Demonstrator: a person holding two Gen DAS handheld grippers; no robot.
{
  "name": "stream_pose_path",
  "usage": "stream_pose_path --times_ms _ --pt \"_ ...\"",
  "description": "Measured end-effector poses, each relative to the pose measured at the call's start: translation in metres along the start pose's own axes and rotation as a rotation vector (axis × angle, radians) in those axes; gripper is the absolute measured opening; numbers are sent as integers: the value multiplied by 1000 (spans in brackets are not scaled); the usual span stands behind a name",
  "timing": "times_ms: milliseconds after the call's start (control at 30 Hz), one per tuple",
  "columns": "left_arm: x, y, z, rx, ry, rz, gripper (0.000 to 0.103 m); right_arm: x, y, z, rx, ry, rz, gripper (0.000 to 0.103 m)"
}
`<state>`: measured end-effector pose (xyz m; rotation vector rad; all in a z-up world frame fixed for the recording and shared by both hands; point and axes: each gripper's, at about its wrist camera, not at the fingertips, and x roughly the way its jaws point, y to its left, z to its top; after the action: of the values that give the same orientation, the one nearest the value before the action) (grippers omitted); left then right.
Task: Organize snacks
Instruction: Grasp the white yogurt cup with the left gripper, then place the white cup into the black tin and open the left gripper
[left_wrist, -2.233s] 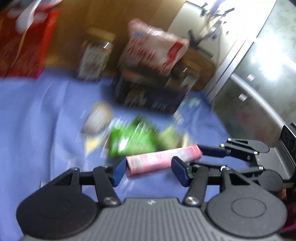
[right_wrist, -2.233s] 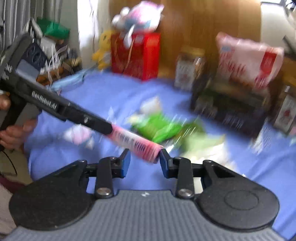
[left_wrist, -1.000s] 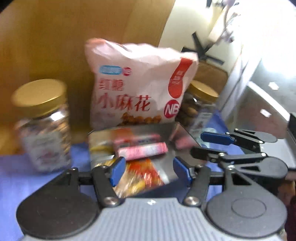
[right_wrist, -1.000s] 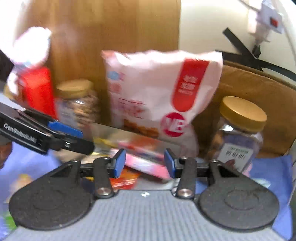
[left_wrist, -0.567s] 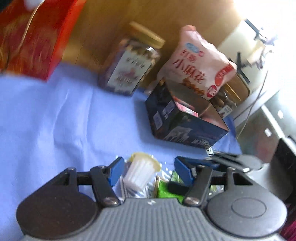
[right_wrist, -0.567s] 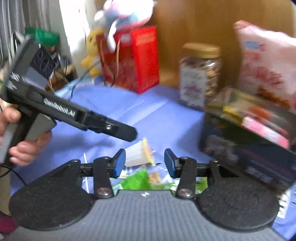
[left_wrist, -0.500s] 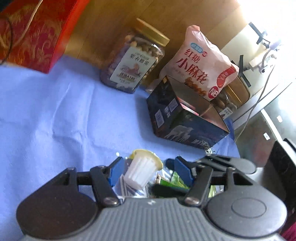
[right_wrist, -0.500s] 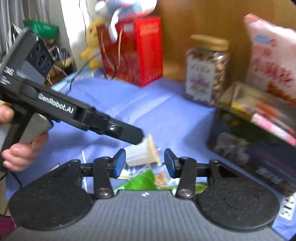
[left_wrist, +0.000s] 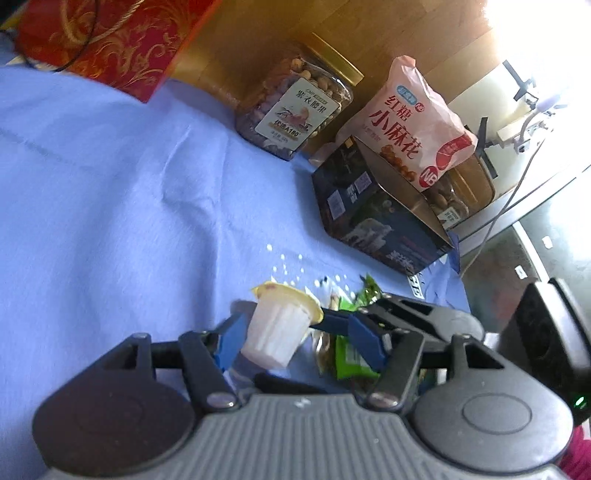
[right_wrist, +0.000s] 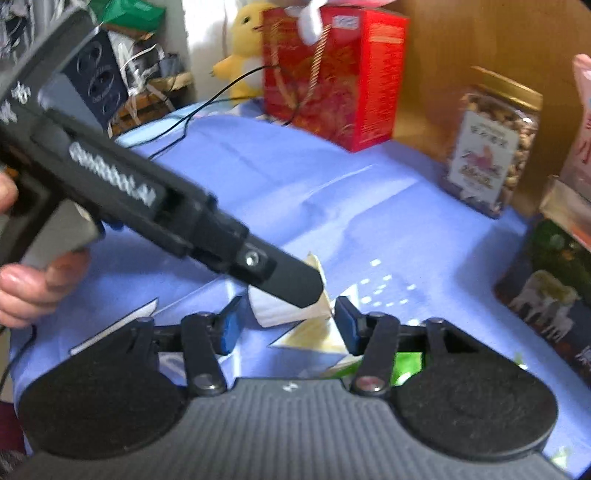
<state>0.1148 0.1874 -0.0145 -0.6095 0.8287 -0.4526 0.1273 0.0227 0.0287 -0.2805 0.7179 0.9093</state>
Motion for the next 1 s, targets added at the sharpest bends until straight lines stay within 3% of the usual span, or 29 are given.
stream_pose_path --times_ms 200,400,700,867,1000 --pt "-8 -8 -14 30 -19 30 55 -2 21 -11 -27 -47 -72 55" --pt "-16 -43 -10 89 -19 -23 55 -37 22 -19 -26 -135 -108 55" --pt "35 -117 15 215 35 -99 55 -101 -18 -26 21 -250 -235 51" --pt "66 -147 50 217 17 -144 55 -116 -60 -22 50 -283 -331 51" --pt "90 -165 85 243 -12 -129 55 -120 -93 -9 59 -336 -377 51"
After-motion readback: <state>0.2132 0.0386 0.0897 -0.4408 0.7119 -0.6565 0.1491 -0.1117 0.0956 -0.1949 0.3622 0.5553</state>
